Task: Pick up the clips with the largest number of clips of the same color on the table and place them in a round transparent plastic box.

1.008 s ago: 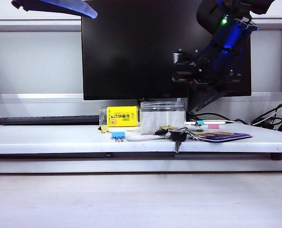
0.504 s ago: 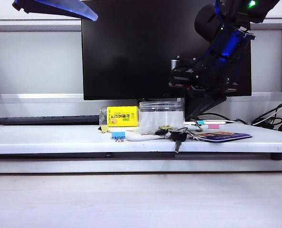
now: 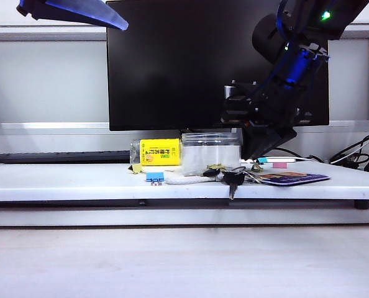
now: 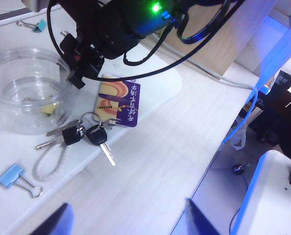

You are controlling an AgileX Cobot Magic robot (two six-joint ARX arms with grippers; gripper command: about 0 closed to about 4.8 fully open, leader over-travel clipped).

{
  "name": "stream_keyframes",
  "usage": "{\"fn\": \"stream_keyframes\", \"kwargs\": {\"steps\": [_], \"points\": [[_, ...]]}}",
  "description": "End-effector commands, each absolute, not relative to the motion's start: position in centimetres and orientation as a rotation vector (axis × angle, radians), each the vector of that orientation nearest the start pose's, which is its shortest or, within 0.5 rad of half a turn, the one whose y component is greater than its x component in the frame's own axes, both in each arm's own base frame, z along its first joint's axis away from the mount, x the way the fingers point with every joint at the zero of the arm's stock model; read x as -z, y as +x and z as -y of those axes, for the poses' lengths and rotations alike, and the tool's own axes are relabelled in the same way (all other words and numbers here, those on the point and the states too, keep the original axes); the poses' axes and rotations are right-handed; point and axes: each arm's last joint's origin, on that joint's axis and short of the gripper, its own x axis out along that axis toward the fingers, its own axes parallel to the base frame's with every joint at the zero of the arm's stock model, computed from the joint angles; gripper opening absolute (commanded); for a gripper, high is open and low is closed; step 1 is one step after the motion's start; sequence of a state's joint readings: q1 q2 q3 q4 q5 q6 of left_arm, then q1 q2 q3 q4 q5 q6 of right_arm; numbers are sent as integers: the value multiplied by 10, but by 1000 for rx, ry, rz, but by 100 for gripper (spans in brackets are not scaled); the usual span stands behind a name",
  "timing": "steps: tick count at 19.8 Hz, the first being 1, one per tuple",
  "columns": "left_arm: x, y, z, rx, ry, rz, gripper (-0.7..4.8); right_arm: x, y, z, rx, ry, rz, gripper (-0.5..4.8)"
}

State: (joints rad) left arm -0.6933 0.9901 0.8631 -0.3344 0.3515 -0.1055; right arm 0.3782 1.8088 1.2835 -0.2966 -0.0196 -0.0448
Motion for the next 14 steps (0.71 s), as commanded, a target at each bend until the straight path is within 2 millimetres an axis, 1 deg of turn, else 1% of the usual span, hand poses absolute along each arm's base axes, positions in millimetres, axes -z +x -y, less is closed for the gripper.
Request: {"fn": "stream_keyframes", "kwargs": {"steps": [1,2,3,4,5,8,10,12,14], "points": [[-313,156,142,1002,-14,-516,305,-216,365,-146,-383,-190,-798,93],[-313,156,142,1002,-14,-516,305,-216,365,-145,-367,-197,-796,73],[-313,156,142,1002,-14,-517,305,-216,366,-145,-361,-199,-792,35],[-313,156,142,1002,-14,-517,305,-216,366,-145,-357,-200,-787,19],[-313,156,142,1002,-14,-517,305,-217,366,-145,-348,-202,-783,8],[-313,156,142,1001,-13,-519,305,-217,366,-145,-349,-202,-782,-1],[-312,155,142,1001,-12,-524,305,-217,366,-145,-348,-202,-782,1],[-312,155,142,1000,-12,-526,305,-218,366,-145,-348,-203,-789,79],[-311,155,142,1000,-11,-531,305,-224,360,-142,-347,-209,-818,86]]}}
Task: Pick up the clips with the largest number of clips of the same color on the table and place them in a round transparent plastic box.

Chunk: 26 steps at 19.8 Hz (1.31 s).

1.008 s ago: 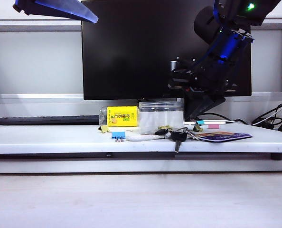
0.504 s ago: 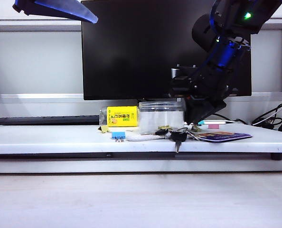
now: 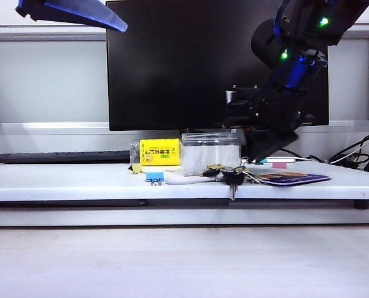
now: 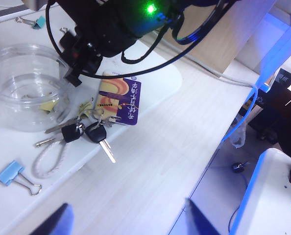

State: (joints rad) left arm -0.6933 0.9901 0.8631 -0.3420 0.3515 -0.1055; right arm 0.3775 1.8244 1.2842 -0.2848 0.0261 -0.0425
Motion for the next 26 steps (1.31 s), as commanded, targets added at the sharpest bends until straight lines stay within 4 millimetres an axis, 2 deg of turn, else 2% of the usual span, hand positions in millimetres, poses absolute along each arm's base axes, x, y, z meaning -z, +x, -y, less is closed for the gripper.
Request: {"fn": "stream_keyframes", "kwargs": {"steps": [1,3,6,8,11,21,26], "points": [[-311,155,142,1000,-10,-535,305,-229,355,-140,-347,-214,-829,86],[-311,155,142,999,-9,-539,305,-240,349,-135,-342,-213,-825,86],[-311,155,142,1000,-8,-539,305,-270,331,-123,-397,-134,-815,86],[-311,155,142,1000,-8,-538,305,-278,321,-121,-457,-81,-845,87],[-311,155,142,1003,-9,-541,305,-276,315,-122,-535,-25,-904,109],[-306,153,140,1002,-2,-600,305,-266,305,-124,-617,38,-1022,110],[-304,151,140,1020,-4,-629,305,-250,300,-123,-639,58,-1073,118]]}}
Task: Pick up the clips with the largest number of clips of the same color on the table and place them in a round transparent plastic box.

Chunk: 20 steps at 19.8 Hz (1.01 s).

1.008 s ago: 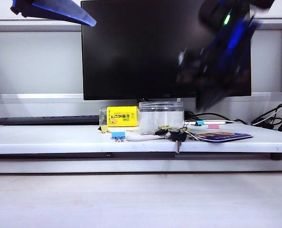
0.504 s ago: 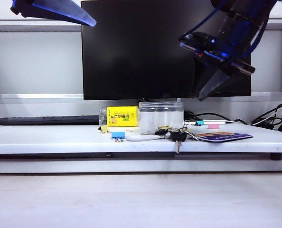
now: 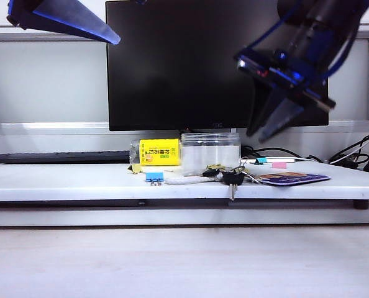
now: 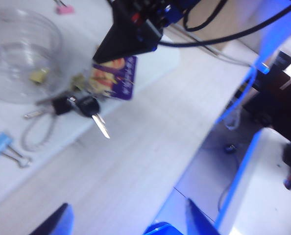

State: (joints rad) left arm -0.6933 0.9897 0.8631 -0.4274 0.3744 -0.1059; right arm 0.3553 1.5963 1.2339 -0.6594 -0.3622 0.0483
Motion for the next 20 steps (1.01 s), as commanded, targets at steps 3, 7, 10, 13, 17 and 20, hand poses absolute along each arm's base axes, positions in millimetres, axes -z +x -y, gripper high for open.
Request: {"fn": "stream_keyframes", "kwargs": {"steps": [3,7,10,13,17,20], "points": [[-304,151,140,1022,-4,-628,305,-243,299,-123,-651,76,-1074,118],[-304,151,140,1022,-5,-629,305,-246,301,-125,-681,141,-1052,118],[-304,151,140,1029,-13,-634,305,-247,303,-126,-654,194,-1045,118],[-304,151,140,1034,-19,-637,305,-248,305,-127,-601,274,-1056,117],[-304,151,140,1029,-31,-644,305,-243,304,-126,-477,413,-1099,118],[-304,151,140,1029,-30,-644,305,-238,305,-127,-457,538,-1113,118]]}}
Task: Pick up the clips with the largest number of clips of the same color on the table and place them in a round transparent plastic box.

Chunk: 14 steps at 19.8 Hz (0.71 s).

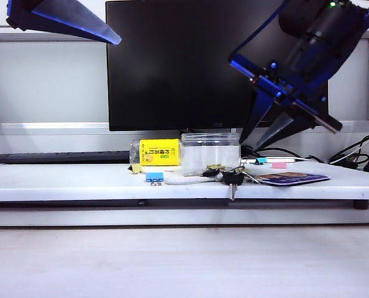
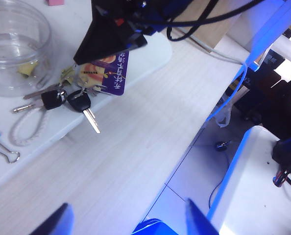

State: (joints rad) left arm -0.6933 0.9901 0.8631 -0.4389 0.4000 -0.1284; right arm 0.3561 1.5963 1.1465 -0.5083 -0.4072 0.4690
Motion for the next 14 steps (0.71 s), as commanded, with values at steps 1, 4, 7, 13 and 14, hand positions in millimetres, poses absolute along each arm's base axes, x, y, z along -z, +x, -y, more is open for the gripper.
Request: {"fn": "stream_keyframes", "kwargs": {"steps": [1,4,7,13,14], "points": [[-304,151,140,1030,-30,-644,305,-235,305,-129,-439,590,-1101,118],[-304,150,140,1029,-26,-649,305,-232,305,-135,-380,678,-1083,118],[-302,150,139,1031,-12,-661,305,-232,303,-137,-356,669,-1084,118],[-297,147,137,1048,73,-693,305,-237,297,-135,-333,678,-1105,117],[-297,147,137,1051,76,-690,305,-239,296,-134,-326,685,-1099,117]]}}
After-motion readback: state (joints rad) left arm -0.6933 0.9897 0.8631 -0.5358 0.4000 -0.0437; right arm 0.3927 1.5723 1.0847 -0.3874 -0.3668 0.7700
